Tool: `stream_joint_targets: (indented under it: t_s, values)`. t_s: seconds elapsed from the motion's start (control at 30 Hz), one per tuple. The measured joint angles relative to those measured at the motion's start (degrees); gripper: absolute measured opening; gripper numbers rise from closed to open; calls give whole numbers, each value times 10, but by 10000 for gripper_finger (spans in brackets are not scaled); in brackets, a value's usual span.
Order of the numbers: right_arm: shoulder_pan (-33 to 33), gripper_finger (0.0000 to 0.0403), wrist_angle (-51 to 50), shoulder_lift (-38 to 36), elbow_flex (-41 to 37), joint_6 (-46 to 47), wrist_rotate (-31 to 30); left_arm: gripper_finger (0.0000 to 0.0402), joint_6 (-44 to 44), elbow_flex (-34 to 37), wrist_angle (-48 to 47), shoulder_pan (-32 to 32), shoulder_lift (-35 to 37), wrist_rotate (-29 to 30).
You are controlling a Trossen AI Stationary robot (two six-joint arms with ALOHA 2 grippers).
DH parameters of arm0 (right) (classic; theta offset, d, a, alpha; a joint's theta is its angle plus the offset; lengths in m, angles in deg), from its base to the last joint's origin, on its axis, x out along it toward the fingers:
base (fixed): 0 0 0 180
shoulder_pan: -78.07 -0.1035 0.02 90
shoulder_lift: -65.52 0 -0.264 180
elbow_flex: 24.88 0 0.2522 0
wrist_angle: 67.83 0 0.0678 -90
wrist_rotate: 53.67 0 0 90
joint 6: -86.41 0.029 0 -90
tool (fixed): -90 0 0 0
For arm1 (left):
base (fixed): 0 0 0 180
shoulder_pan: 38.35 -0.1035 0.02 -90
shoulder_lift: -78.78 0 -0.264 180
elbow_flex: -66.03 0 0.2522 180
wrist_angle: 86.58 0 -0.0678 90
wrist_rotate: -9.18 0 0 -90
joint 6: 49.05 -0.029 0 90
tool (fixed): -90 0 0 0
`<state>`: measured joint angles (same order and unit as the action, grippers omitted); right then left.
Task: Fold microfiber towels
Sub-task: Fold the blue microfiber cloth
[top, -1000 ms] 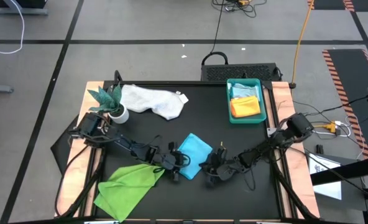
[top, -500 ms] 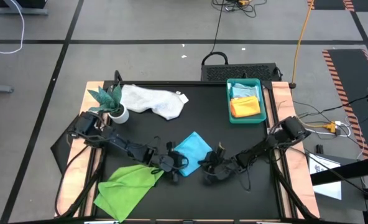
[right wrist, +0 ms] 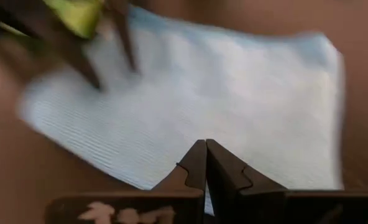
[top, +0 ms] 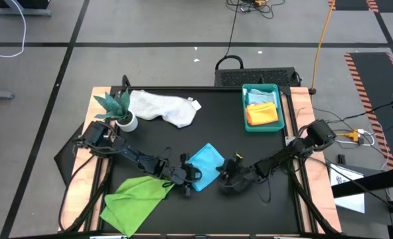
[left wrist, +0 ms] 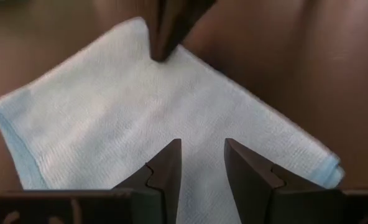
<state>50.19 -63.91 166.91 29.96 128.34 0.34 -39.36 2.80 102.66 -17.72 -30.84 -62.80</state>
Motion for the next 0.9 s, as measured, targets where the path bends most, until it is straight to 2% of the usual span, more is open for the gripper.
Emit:
stream_joint_targets:
  t_s: [0.13, 0.33, 0.5, 0.63, 0.8, 0.9]
  values:
    - [12, 0, -58, 0, -14, 61, -17, 122, 4, -1, 13, -8, -8, -21]
    - [2, 0, 3, -2, -64, 105, -13, 122, 7, 0, 0, -21, -26, -26]
    - [-39, 0, 99, 0, -76, 68, 34, 122, 18, -1, -43, -23, -8, -25]
    - [-60, 0, 145, 1, -77, 49, 45, 122, 6, 1, -51, -10, 20, -20]
    - [-79, 0, 178, -16, -77, 45, 28, 122, 5, 1, -46, 4, 27, -19]
    - [-76, 0, 278, -22, -77, -17, -2, 122, 5, 1, -35, 10, 27, -19]
